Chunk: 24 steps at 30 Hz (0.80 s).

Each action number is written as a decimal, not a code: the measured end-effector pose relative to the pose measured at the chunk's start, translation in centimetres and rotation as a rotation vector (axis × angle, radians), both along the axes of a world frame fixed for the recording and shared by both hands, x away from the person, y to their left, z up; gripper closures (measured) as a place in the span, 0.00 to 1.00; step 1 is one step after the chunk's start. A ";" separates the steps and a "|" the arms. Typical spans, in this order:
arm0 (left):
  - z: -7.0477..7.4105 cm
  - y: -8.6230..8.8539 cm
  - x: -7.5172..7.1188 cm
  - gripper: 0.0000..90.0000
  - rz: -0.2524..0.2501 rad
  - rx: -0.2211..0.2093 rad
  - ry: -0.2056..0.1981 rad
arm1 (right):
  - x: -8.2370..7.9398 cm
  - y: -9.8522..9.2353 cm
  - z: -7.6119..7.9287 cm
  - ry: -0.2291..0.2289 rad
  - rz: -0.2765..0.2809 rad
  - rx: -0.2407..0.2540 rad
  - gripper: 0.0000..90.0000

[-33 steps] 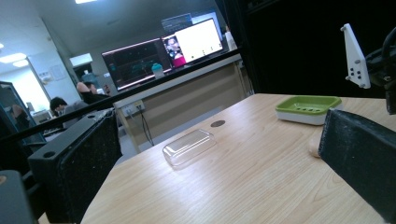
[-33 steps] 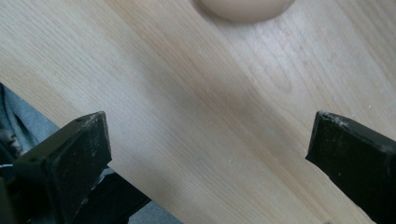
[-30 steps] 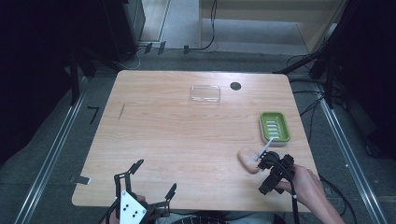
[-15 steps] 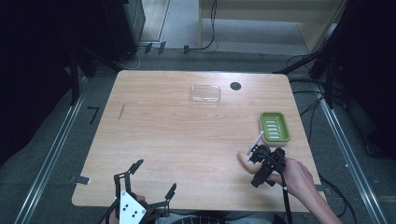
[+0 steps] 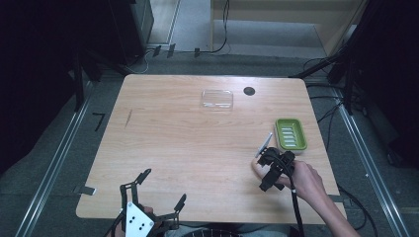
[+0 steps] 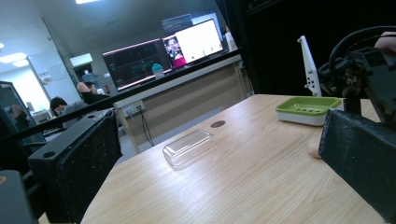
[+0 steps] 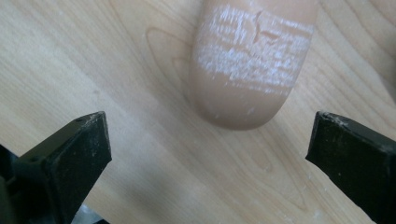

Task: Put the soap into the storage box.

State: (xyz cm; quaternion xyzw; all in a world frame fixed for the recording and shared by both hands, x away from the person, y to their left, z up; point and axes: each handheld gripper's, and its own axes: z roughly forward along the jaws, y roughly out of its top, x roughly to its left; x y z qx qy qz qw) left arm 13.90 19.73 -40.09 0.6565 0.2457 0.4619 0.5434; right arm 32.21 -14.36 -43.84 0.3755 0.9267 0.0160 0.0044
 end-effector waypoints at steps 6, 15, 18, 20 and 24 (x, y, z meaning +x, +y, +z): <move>0.0 0.1 0.0 0.00 -0.001 0.001 0.000 | 1.0 0.2 -0.4 0.009 -0.023 0.002 0.00; 0.0 0.1 0.0 0.00 -0.002 0.000 0.000 | 2.3 0.6 -1.0 0.018 -0.075 -0.003 0.00; 0.0 0.1 0.0 0.00 -0.001 -0.001 0.000 | 2.6 0.8 -1.2 0.019 -0.079 0.000 0.00; 0.0 0.1 0.0 0.00 -0.002 0.000 0.000 | 2.7 0.9 -1.3 0.020 -0.084 -0.003 0.00; 0.0 0.1 0.0 0.00 -0.002 -0.001 0.000 | 3.1 1.1 -1.7 0.024 -0.092 -0.009 0.00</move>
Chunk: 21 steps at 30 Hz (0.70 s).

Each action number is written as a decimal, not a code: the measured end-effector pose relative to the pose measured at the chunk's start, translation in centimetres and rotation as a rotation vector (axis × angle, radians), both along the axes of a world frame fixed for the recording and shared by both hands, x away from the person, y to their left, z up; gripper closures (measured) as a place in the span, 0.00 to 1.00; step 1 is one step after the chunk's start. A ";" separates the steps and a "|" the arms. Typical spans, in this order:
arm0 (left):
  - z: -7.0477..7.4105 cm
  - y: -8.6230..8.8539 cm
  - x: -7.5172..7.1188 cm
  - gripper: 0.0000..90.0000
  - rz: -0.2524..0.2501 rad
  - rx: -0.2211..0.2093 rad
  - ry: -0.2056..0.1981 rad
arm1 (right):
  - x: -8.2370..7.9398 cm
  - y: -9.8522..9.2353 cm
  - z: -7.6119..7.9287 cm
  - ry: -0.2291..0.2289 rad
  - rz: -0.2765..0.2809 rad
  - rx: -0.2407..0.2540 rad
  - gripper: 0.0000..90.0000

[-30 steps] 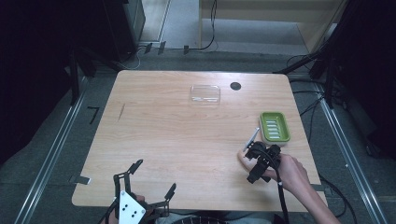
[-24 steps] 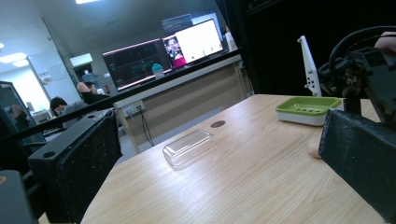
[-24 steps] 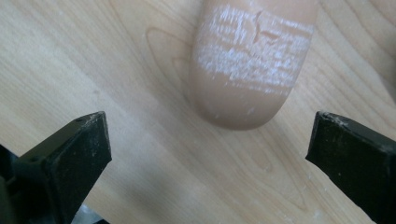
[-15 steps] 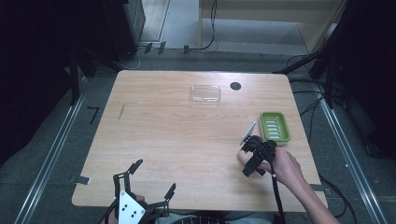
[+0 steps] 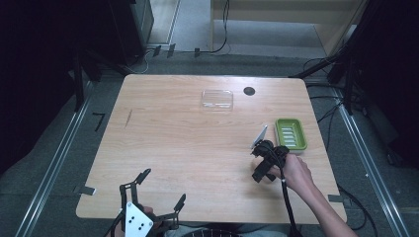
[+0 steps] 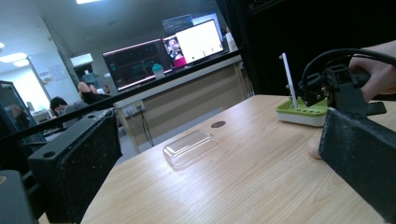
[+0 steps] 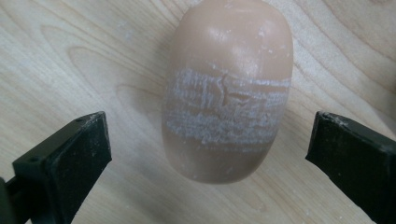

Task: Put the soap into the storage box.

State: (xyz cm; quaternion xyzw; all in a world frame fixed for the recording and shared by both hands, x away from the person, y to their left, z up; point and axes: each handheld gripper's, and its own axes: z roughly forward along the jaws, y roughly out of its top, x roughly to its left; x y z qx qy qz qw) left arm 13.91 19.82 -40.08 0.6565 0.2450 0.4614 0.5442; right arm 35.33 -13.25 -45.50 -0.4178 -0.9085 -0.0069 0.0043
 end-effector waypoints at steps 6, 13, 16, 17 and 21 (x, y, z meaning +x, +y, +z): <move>0.0 0.0 0.0 0.00 0.000 0.001 0.000 | 0.5 0.1 -0.5 0.004 0.001 -0.007 0.01; 0.0 0.0 0.0 0.00 0.000 0.000 0.000 | 0.5 0.1 -0.6 -0.003 -0.006 0.012 0.10; 0.0 0.0 0.0 0.00 0.000 0.000 0.000 | 0.5 0.2 -0.5 -0.008 -0.010 0.014 0.16; 0.0 0.0 0.0 0.00 0.000 0.000 0.000 | 0.5 0.2 -0.6 -0.014 -0.012 0.015 0.16; 0.0 0.0 0.0 0.00 0.000 -0.001 -0.001 | 0.5 0.3 -0.5 -0.023 -0.037 0.000 0.29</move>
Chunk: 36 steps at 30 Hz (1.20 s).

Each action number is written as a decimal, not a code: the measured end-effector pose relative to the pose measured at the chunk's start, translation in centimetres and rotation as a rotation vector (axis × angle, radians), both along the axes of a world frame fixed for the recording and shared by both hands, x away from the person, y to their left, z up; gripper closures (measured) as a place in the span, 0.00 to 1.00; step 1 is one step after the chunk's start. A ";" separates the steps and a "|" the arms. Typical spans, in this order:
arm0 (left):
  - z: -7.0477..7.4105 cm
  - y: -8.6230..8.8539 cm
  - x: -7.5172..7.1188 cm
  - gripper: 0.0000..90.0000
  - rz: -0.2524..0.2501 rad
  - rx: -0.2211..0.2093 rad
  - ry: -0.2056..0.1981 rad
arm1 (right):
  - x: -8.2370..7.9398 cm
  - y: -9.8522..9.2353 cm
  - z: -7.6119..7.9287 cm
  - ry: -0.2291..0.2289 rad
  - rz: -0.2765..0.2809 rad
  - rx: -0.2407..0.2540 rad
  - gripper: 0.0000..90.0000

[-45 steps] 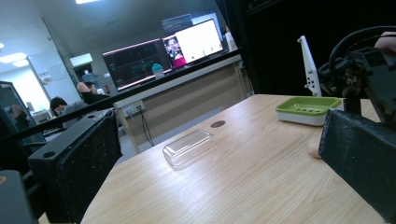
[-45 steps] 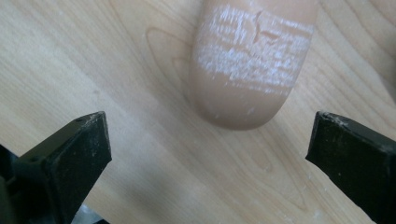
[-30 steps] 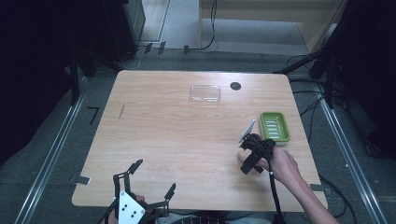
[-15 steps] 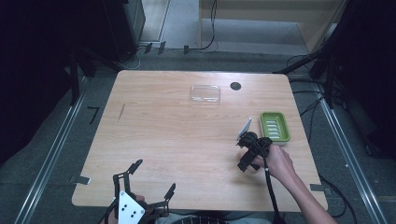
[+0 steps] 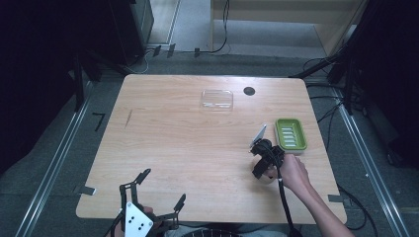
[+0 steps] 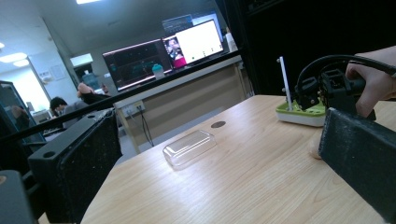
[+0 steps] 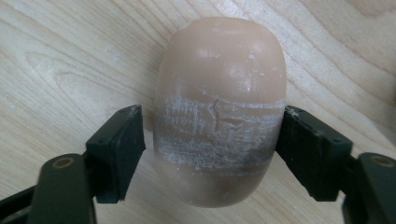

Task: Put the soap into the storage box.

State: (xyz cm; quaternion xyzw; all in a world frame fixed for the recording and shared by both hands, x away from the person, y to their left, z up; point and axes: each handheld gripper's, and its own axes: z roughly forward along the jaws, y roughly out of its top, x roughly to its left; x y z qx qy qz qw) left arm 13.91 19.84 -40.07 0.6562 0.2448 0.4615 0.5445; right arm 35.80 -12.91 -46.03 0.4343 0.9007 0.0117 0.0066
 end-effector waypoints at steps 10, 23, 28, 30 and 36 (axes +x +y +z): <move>0.0 0.0 0.0 0.00 0.000 -0.001 0.000 | 0.0 0.0 -0.1 -0.010 -0.023 -0.016 0.36; 0.0 0.0 0.0 0.00 0.000 0.000 0.000 | 0.0 0.2 -0.5 -0.012 -0.018 -0.032 0.36; 0.0 0.0 0.0 0.00 -0.001 0.000 -0.001 | 0.0 0.0 -0.6 -0.005 -0.027 -0.021 0.37; 0.0 0.0 0.0 0.00 -0.001 0.001 -0.001 | 0.0 -0.1 -0.6 -0.005 -0.031 -0.011 0.37; 0.0 0.0 -0.1 0.00 0.000 0.001 -0.001 | 0.1 -0.2 -0.6 -0.001 -0.029 -0.001 0.37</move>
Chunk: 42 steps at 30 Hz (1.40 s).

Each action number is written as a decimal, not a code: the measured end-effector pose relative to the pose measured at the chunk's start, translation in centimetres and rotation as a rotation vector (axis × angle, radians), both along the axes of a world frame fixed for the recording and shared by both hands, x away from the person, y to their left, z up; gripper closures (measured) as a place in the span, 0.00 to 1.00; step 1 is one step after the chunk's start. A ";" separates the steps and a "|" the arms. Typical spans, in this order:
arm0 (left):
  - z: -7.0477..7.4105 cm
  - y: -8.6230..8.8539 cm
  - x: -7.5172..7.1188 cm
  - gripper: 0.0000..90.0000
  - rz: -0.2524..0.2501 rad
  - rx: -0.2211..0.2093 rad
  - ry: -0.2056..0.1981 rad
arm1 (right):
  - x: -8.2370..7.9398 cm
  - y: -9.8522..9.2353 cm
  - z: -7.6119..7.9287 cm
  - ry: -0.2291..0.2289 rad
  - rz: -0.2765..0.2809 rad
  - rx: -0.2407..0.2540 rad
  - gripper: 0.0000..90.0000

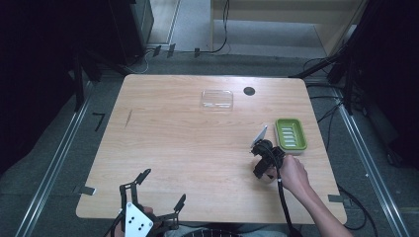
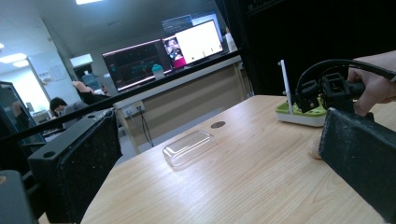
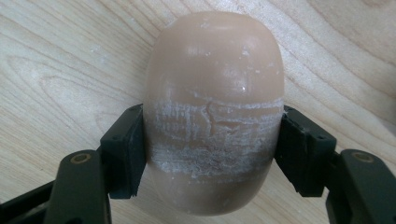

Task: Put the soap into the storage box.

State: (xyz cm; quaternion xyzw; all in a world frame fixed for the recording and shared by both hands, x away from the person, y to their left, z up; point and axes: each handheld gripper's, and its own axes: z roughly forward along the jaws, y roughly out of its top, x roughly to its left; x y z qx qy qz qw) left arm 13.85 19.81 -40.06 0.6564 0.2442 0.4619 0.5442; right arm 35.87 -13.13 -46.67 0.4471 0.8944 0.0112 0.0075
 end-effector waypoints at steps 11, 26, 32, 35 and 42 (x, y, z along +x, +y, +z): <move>0.0 0.0 0.0 0.00 -0.001 -0.002 0.001 | 0.0 0.1 0.1 0.014 0.037 -0.001 0.37; 0.0 0.0 0.0 0.00 0.001 -0.001 0.000 | -0.3 -0.6 1.7 0.017 0.058 -0.001 0.37; 0.0 0.0 0.0 0.00 0.000 -0.001 0.000 | -0.4 -1.0 1.9 0.026 0.058 -0.007 0.37; 0.0 0.0 0.0 0.00 0.002 -0.002 0.000 | -0.5 -1.2 2.0 0.024 0.058 -0.003 0.37; 0.0 0.0 0.0 0.00 0.003 -0.002 0.000 | -0.6 -2.0 2.4 0.027 0.060 -0.001 0.37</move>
